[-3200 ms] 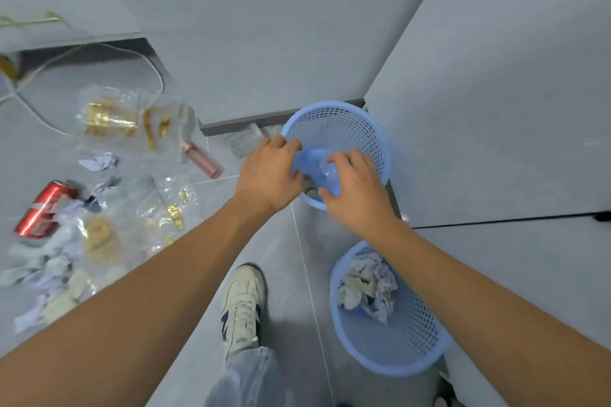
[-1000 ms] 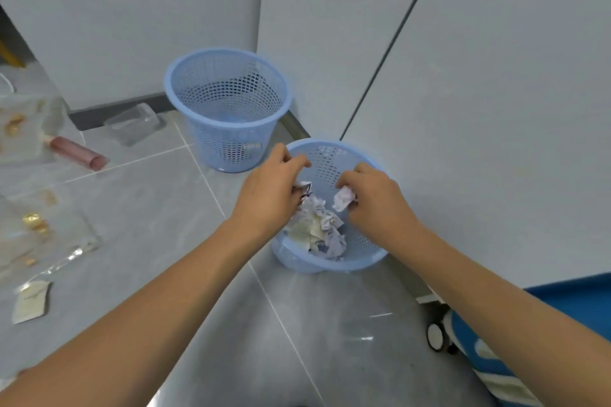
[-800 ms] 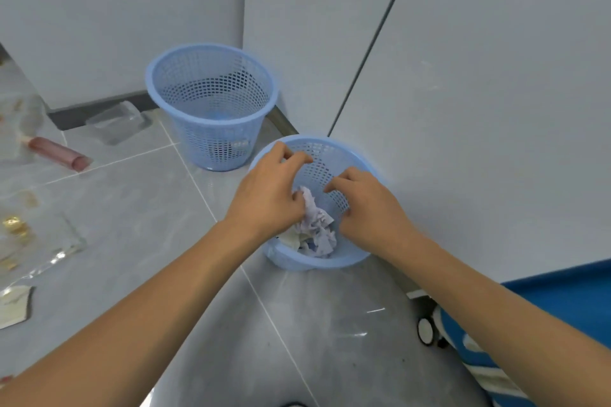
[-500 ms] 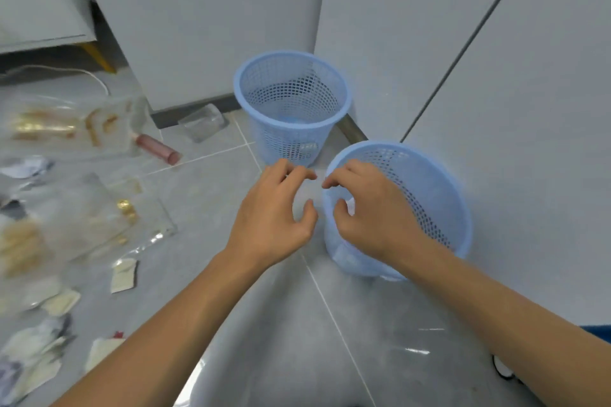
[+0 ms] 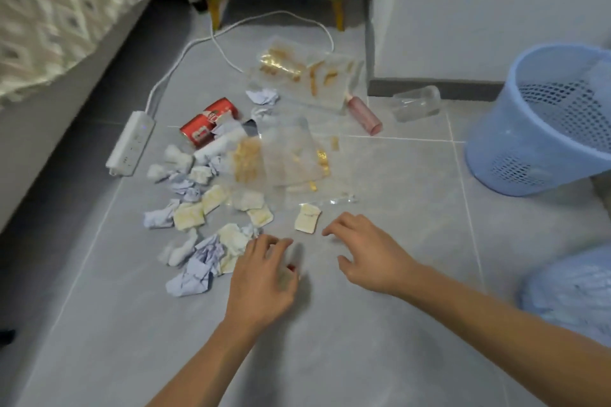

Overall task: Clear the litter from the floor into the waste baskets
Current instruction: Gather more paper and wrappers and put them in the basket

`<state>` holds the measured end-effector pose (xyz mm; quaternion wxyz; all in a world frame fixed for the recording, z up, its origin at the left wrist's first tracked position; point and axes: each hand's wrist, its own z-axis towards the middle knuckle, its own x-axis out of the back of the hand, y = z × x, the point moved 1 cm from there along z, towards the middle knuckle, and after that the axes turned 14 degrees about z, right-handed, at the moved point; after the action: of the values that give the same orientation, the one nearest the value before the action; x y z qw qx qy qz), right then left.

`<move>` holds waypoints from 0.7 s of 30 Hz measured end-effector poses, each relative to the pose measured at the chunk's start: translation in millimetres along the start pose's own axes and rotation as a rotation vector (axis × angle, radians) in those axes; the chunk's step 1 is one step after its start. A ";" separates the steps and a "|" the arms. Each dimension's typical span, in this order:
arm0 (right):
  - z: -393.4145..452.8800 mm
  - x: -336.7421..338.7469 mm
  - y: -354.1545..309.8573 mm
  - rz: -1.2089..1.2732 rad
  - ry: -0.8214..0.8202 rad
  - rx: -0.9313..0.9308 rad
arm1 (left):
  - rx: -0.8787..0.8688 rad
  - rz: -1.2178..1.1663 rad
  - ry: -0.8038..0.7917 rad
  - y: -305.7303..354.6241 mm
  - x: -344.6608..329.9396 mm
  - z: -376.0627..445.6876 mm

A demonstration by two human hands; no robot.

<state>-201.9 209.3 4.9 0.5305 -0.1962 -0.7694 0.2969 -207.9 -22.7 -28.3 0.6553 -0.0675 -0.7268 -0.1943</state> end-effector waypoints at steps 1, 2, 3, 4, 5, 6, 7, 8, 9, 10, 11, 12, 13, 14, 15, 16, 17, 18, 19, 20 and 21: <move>11.5 -8.7 0.7 -0.006 -0.030 0.016 | -0.007 -0.006 -0.012 -6.4 -2.3 -6.2; 24.8 -18.4 1.6 -0.014 -0.048 0.038 | -0.011 -0.012 -0.031 -12.5 -6.3 -12.7; 35.4 -27.3 2.6 -0.025 -0.057 0.050 | -0.012 -0.011 -0.055 -15.9 -10.8 -19.9; 43.8 -35.2 3.7 -0.043 -0.062 0.052 | -0.004 -0.007 -0.079 -17.2 -15.7 -27.0; 50.9 -41.9 5.5 -0.068 -0.065 0.055 | 0.012 -0.004 -0.095 -17.2 -20.1 -32.7; 56.5 -47.4 7.2 -0.103 -0.063 0.073 | 0.025 -0.001 -0.100 -16.4 -24.0 -36.5; 60.2 -51.8 8.4 -0.141 -0.057 0.106 | 0.038 -0.005 -0.094 -14.9 -27.1 -38.5; 61.8 -54.8 8.9 -0.174 -0.043 0.144 | 0.055 -0.024 -0.086 -12.9 -29.5 -38.9; 61.8 -56.8 9.3 -0.199 -0.016 0.177 | 0.073 -0.053 -0.076 -10.7 -31.5 -38.6; 59.8 -58.4 9.1 -0.220 0.019 0.206 | 0.090 -0.081 -0.066 -8.6 -33.0 -38.3; 56.5 -59.9 8.3 -0.237 0.054 0.230 | 0.105 -0.100 -0.064 -6.7 -33.4 -38.4; 53.1 -61.6 7.6 -0.256 0.080 0.249 | 0.115 -0.108 -0.069 -5.7 -34.0 -38.1; 50.0 -63.8 8.2 -0.273 0.096 0.257 | 0.119 -0.110 -0.075 -5.5 -35.1 -38.3; 47.1 -66.7 10.4 -0.279 0.106 0.255 | 0.120 -0.114 -0.077 -6.5 -36.5 -38.5; 44.6 -70.1 13.9 -0.273 0.115 0.246 | 0.118 -0.123 -0.076 -8.2 -37.7 -38.6; 42.1 -73.1 16.7 -0.257 0.120 0.236 | 0.118 -0.135 -0.073 -10.2 -38.2 -38.4; 40.2 -75.5 19.0 -0.236 0.119 0.228 | 0.124 -0.148 -0.069 -12.1 -37.4 -38.0; 38.3 -76.4 20.5 -0.214 0.106 0.215 | 0.133 -0.158 -0.059 -13.7 -35.9 -37.1; 35.8 -74.8 21.1 -0.187 0.091 0.197 | 0.144 -0.164 -0.047 -14.8 -33.4 -36.4; 32.3 -71.7 21.2 -0.153 0.086 0.181 | 0.153 -0.169 -0.035 -15.3 -29.8 -35.9; 27.6 -66.7 21.4 -0.112 0.100 0.164 | 0.154 -0.175 -0.022 -14.5 -24.7 -35.4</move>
<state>-203.9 177.2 -63.2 0.5981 -0.1233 -0.7249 0.3187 -176.9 -45.2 -52.9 0.6311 0.0447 -0.7498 -0.1937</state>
